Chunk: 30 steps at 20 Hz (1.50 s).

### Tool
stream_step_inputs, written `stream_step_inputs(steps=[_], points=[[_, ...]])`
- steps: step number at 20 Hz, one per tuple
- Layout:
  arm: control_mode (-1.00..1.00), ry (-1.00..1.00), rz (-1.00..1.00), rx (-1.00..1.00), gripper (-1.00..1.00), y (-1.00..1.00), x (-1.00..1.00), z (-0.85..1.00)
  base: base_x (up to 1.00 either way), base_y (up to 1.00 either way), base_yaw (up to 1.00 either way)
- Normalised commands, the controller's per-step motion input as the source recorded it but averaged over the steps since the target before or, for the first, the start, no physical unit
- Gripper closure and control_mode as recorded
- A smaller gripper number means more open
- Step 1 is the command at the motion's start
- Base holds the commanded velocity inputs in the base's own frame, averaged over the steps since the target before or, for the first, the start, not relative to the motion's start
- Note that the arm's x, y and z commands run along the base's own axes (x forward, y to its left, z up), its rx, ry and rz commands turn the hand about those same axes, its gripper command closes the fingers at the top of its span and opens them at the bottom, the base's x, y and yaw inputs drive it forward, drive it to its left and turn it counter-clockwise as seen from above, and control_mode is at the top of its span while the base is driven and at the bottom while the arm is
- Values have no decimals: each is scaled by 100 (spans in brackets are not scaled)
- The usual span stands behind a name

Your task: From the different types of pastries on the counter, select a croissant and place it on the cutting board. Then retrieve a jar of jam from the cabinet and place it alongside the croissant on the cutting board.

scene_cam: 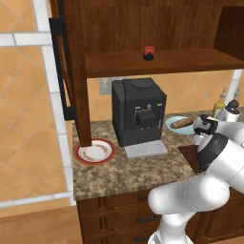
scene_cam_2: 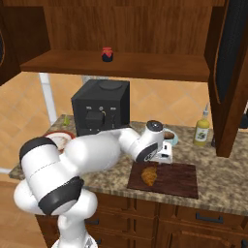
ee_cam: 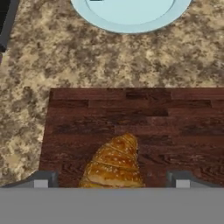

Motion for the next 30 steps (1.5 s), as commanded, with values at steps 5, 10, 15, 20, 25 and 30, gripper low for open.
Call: stream_step_inputs(steps=[5, 10, 15, 20, 25, 30], points=[[-100, -3, 0, 0, -100, 0, -43, 75, 0, 0, 0], [-100, 0, 0, 0, -100, 7, -38, 100, 0, 0, 0], [-100, -8, 8, -6, -100, 14, -41, 100, 0, 0, 0], [-100, -9, 15, -10, -100, 21, -28, 100, 0, 0, 0], [-100, -4, 20, -13, -100, 36, -18, 100, 0, 0, 0], [-100, 0, 23, -3, -100, 27, -11, 100, 0, 0, 0]])
